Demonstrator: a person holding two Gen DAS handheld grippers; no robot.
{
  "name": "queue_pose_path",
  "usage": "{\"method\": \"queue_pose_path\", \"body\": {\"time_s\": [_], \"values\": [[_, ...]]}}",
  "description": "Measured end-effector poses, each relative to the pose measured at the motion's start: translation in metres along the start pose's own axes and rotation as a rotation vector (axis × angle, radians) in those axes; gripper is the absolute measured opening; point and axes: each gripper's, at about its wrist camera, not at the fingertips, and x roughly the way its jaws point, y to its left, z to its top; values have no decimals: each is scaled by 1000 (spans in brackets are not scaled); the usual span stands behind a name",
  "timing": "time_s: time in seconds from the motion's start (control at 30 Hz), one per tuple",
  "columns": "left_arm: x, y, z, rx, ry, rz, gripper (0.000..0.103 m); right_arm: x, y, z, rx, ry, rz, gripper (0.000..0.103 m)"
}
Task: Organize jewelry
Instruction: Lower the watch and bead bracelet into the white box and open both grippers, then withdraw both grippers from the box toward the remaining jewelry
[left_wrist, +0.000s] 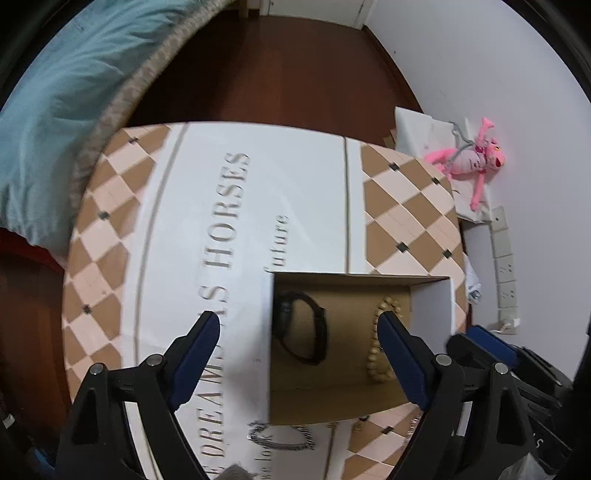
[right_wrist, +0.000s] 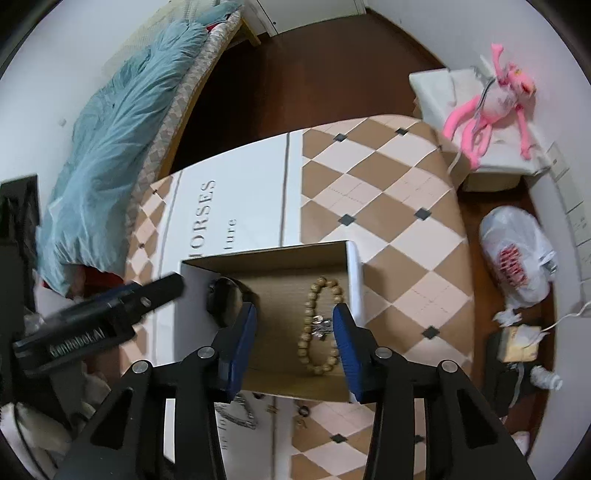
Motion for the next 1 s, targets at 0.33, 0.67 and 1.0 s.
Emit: {"method": "queue_pose_path", "body": {"time_s": [0.33,0.67,1.0], "values": [[-1,6,-39,62,-114,147,99,16,6,-38,-107,2,-295,96],[-10,4,-61,60,-151,178,99,3,8,-51,-98,-54,-332,96],[-57,-5,-80,73,-254,180,99,-54,19,-66,-99,-179,-326,96]]}}
